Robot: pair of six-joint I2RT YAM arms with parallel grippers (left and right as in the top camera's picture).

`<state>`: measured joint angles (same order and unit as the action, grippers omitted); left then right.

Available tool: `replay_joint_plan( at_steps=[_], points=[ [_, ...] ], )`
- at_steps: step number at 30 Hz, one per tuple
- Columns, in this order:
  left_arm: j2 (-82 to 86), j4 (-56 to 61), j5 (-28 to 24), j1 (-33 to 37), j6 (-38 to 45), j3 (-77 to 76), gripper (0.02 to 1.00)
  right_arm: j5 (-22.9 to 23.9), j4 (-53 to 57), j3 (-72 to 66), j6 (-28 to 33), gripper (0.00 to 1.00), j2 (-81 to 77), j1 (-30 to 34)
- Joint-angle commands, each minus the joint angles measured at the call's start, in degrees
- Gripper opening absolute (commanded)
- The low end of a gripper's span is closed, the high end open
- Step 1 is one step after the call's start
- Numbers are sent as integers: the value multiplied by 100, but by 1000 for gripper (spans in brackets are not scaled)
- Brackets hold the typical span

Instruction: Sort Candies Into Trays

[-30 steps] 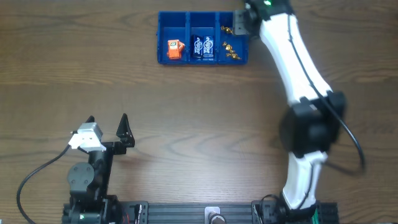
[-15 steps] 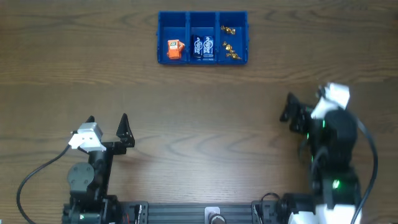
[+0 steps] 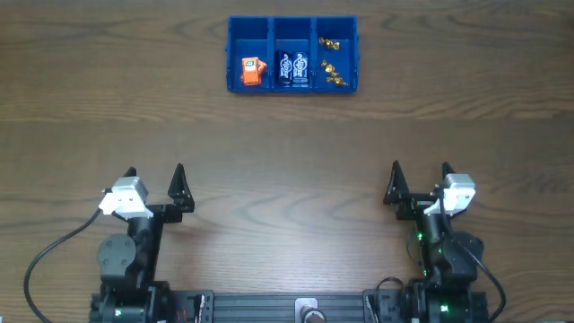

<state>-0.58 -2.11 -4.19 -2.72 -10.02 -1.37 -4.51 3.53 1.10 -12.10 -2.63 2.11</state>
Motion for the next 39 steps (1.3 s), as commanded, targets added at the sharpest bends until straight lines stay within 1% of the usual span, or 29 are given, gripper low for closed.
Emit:
replay_joint_plan(
  at_steps=[1,28,31,39],
  points=[
    [33,-197,-94,17,83,109,998,-7,72,-68,22,998,251,-17],
    [33,-197,-94,20,83,109,996,-11,79,-66,20,998,247,-17],
    [33,-197,-94,17,83,109,998,-11,-81,-66,20,998,247,-17],
    [33,-197,-94,20,83,109,998,-11,83,-66,22,998,247,-17]
  ],
)
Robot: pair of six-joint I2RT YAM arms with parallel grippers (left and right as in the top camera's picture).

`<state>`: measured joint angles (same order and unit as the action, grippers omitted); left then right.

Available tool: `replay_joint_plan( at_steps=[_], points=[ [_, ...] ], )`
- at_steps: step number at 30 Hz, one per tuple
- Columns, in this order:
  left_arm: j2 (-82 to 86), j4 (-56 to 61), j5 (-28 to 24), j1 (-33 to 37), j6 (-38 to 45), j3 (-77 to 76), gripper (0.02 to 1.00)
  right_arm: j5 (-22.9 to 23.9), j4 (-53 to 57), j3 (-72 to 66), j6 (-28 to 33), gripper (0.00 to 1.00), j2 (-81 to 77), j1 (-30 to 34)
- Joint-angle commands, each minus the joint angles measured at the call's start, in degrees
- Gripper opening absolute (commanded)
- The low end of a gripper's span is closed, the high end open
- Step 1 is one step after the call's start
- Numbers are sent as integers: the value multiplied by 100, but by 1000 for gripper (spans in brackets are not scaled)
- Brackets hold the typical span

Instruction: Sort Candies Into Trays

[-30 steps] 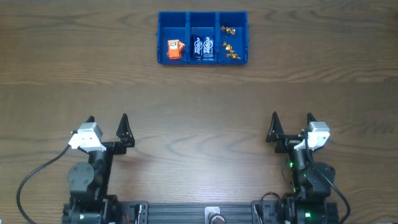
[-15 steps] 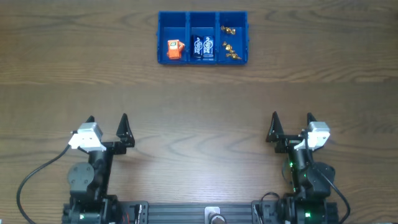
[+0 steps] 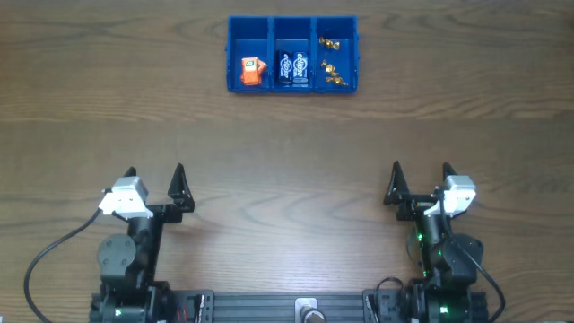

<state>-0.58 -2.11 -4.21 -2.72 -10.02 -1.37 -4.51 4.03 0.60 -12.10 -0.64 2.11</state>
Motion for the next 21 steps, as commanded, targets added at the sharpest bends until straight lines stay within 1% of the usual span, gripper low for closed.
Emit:
replay_joint_plan(
  at_steps=[1,3,7,21],
  points=[
    [33,-197,-92,17,83,109,996,-9,33,-15,26,998,48,-17],
    [33,-197,-92,17,83,109,998,-9,33,-15,98,998,48,-17],
    [33,-197,-92,17,83,109,998,-9,33,-15,498,998,48,-17],
    [33,-197,-92,17,83,109,998,-11,33,-15,492,998,48,-17]
  ],
)
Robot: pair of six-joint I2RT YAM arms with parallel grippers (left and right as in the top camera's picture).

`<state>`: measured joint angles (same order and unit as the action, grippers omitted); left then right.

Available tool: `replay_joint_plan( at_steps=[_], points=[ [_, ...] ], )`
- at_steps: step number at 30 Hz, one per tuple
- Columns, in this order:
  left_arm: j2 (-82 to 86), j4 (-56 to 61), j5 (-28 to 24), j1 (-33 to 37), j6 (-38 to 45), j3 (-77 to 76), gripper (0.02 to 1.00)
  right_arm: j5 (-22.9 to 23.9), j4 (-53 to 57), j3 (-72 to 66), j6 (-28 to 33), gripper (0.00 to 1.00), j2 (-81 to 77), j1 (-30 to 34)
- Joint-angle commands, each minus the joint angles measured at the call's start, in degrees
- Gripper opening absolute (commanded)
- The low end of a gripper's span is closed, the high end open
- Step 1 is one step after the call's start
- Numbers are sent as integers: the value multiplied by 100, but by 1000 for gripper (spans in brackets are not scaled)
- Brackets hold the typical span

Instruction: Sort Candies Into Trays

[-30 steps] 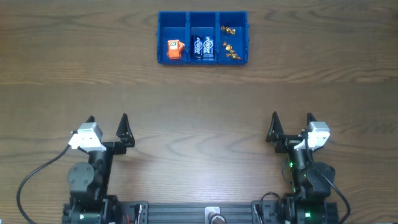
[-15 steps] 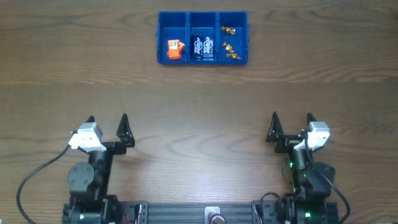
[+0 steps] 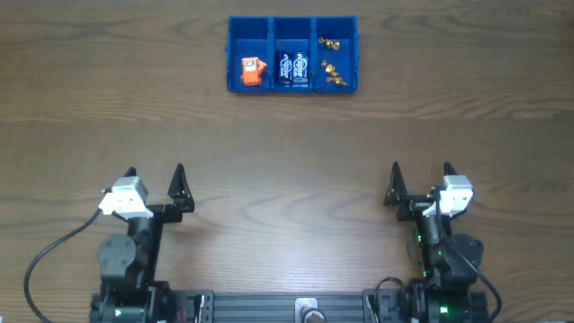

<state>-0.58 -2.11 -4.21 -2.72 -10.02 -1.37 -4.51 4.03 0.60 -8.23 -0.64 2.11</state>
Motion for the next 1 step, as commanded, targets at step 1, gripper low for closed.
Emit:
replay_joint_plan(
  at_steps=[1],
  points=[
    [33,-197,-92,20,83,109,996,-11,33,-15,105,998,48,-17]
  ],
)
